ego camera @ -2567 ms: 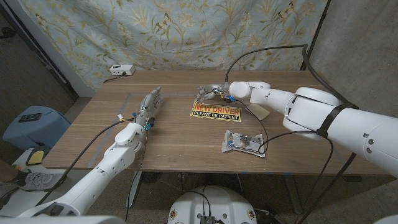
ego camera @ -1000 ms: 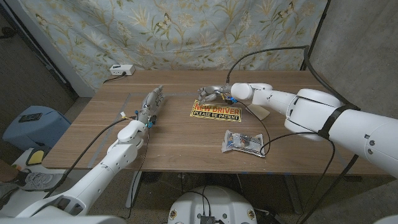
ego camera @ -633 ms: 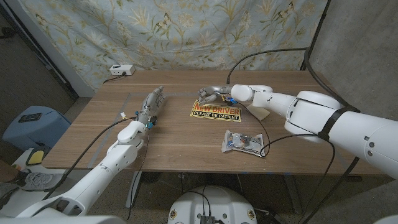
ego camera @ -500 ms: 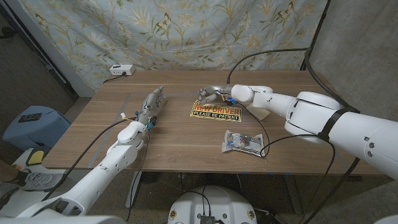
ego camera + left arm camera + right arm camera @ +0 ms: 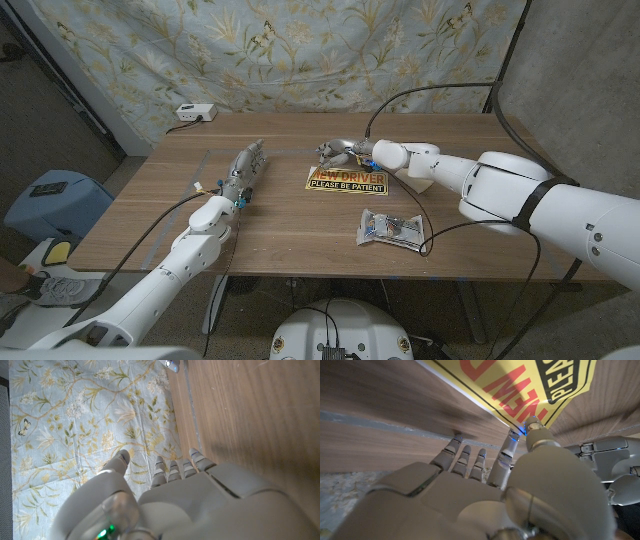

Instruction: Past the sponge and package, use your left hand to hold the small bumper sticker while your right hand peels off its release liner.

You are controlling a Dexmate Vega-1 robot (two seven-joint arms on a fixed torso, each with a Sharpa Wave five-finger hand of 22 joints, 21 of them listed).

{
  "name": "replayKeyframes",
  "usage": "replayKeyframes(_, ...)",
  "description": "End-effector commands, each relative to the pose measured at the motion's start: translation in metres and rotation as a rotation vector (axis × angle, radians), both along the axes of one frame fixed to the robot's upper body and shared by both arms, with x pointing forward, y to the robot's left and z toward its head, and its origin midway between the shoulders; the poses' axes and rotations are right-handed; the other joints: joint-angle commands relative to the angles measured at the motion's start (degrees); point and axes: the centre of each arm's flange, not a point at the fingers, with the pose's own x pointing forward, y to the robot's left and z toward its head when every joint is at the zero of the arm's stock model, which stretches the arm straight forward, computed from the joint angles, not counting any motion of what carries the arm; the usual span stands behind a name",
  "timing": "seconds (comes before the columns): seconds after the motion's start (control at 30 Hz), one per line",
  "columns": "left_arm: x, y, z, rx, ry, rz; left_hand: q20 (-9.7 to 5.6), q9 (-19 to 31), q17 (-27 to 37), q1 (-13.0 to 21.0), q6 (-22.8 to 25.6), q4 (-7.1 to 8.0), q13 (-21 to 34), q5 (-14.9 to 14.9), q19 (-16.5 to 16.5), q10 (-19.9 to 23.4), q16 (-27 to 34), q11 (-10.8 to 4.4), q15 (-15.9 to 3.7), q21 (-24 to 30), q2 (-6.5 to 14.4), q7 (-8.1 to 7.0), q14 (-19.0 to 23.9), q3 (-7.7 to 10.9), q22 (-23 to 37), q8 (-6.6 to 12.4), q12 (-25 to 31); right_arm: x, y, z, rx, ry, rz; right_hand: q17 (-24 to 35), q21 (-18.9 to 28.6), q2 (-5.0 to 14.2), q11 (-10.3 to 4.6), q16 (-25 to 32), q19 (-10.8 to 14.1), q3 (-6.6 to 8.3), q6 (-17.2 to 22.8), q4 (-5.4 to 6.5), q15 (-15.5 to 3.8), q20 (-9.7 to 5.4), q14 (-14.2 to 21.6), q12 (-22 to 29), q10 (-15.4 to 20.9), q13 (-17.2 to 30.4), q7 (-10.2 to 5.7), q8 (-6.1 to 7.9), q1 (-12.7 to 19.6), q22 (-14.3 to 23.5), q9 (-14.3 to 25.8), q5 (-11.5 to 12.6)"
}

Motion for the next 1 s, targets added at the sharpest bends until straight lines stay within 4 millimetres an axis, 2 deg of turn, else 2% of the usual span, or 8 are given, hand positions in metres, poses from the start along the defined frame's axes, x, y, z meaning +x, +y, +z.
replayKeyframes(0.03,-0.002,-0.005,-0.001,0.006,0.001,-0.007,0.06,0.08,0.28,0.37,0.55,-0.15,0.28,0.26,0.56,0.34,0.04,0.54,0.25,-0.06,0.43,-0.02,0.65,0.16,0.06,0.11,0.15,-0.003,-0.001,-0.005,0.024,-0.038,0.024,0.20,0.28,-0.01,-0.18,0.46,2.00,0.18,1.72,0.19,-0.06,-1.25,1.23,0.46,1.28,0.16,0.14,0.87,1.07,0.30,0.21,0.66)
replayKeyframes(0.4,-0.001,-0.009,0.001,0.011,-0.005,-0.015,0.07,0.10,0.27,0.41,0.78,-0.18,0.29,0.28,0.71,0.54,0.08,0.53,0.28,-0.05,0.41,0.08,0.89,0.21,0.07,0.15,0.21,-0.012,-0.005,-0.001,0.043,-0.072,0.083,0.53,0.30,0.24,-0.43,1.14,3.79,0.10,6.83,0.61,-0.86,-1.28,3.66,1.00,5.12,0.17,1.21,3.06,1.99,0.36,0.37,1.10)
replayKeyframes(1.0,-0.004,-0.018,0.002,0.006,-0.010,-0.048,0.23,0.13,0.26,0.47,0.91,-0.25,0.30,0.30,0.81,0.59,0.01,0.66,0.33,-0.11,0.35,0.06,0.98,0.27,0.07,0.12,0.19,-0.026,-0.015,0.008,0.060,-0.123,0.173,0.72,0.03,0.92,-0.59,1.04,3.90,0.23,7.80,0.66,-0.95,-1.24,3.45,0.67,5.61,0.16,1.07,3.66,2.80,0.38,0.63,1.20)
